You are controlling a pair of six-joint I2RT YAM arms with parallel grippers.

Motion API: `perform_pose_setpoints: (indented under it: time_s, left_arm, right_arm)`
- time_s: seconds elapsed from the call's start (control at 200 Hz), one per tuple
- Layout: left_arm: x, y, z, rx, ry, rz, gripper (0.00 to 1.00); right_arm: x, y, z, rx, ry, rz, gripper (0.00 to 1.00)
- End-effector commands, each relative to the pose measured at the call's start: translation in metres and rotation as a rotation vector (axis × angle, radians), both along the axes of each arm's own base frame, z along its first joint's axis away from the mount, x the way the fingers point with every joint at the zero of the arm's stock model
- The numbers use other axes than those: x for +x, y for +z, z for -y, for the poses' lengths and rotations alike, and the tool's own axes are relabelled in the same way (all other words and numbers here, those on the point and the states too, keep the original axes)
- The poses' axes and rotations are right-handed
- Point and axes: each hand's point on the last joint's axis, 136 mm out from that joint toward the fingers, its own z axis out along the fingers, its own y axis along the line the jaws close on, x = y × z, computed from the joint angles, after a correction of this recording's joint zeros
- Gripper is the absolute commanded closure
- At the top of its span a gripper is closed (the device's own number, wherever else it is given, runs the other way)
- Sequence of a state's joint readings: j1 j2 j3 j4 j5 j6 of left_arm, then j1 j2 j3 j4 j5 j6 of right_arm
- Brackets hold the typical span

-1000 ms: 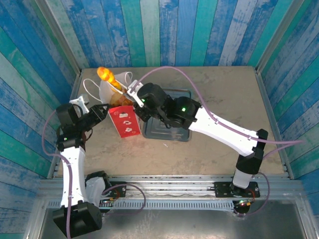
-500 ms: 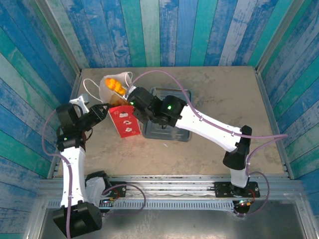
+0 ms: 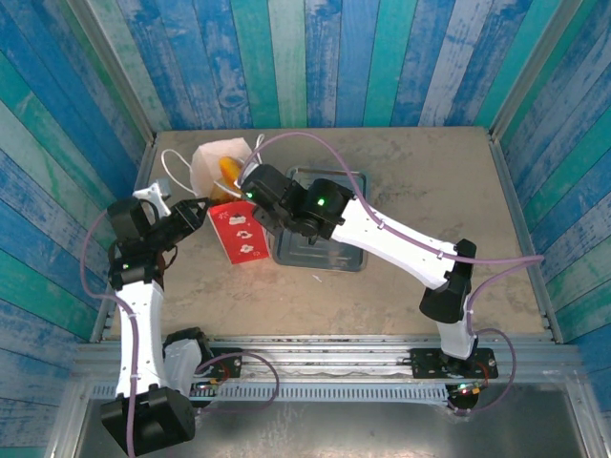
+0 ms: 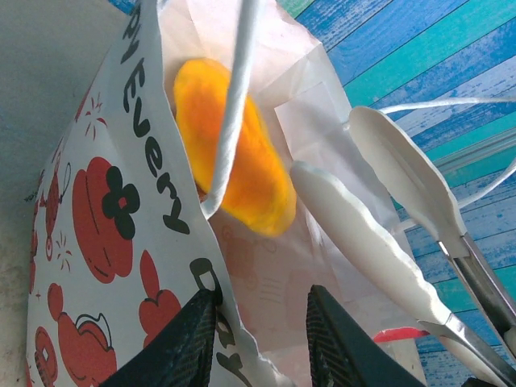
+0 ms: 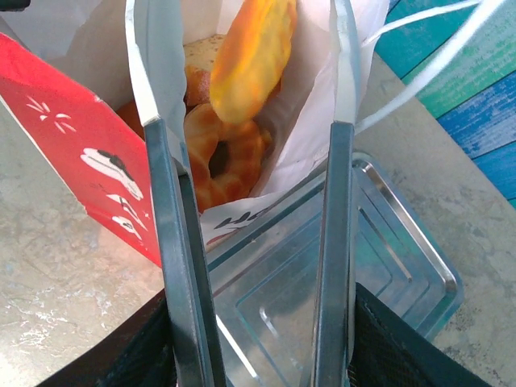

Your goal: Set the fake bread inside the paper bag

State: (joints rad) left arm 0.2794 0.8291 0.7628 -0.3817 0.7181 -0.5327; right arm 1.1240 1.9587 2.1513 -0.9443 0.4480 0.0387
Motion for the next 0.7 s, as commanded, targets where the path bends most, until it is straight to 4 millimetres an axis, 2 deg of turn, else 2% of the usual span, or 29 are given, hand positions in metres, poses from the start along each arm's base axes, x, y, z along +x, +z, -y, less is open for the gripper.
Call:
perform_pose_setpoints:
  time_s: [0.0,0.411,0.696]
  left_arm:
    - [-0.001,0.004,0.004,-0.005,-0.017,0.019,0.66]
    - [-0.002,0.008,0.003,0.003,-0.015,0.026,0.64]
    - [-0.003,0.021,0.000,0.039,-0.002,0.046,0.46]
  right_arm:
    - [0.003,0.015,0.001,0.036,-0.019,0.017,0.47]
    - [-0.005,0.042,0.002,0.114,0.009,0.027,0.49]
    - [-0.016,0.076,0.007,0.227,0.035,0.034,0.51]
